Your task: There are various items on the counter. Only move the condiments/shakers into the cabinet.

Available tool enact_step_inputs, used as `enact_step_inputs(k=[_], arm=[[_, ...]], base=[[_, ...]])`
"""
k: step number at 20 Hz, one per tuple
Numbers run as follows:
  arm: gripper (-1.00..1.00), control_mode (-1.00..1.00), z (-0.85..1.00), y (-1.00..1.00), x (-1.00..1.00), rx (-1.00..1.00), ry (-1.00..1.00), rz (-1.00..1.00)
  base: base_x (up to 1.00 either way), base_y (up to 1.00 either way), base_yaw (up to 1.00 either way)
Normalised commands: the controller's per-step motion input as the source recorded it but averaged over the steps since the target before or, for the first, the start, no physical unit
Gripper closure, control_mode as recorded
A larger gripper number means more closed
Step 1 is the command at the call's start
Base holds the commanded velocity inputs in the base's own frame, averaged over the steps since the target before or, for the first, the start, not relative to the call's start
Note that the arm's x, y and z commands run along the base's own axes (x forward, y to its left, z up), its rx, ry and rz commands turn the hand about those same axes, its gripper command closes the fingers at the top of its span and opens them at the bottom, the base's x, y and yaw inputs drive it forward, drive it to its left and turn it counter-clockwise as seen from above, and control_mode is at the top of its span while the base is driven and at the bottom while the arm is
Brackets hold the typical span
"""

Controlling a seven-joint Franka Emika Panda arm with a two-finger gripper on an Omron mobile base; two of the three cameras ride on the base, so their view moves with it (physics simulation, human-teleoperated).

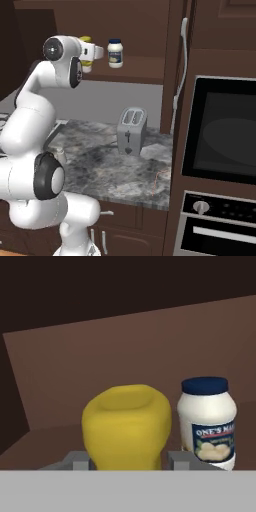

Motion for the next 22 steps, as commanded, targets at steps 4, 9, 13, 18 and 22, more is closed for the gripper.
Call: enact_step_inputs(k=[4, 9, 13, 18, 22], arm=[[1.0, -1.0, -0.21, 0.06, 0.37, 0.0, 0.0, 0.0], [1.0, -1.0, -0.35, 0.04, 0.33, -0.01, 0.01, 0.0], [1.0, -1.0, -0.07, 0.0, 0.28, 0.0, 0.0, 0.0], [1.0, -1.0, -0.17, 0.0, 0.39, -0.01, 0.0, 0.0], [1.0, -1.0, -0.29, 0.02, 0.36, -0.05, 0.0, 0.0]], base=[[0.0, 0.0, 0.0], [0.0, 0.0, 0.0], [0.0, 0.0, 0.0], [0.0, 0.0, 0.0], [0.0, 0.0, 0.0]])
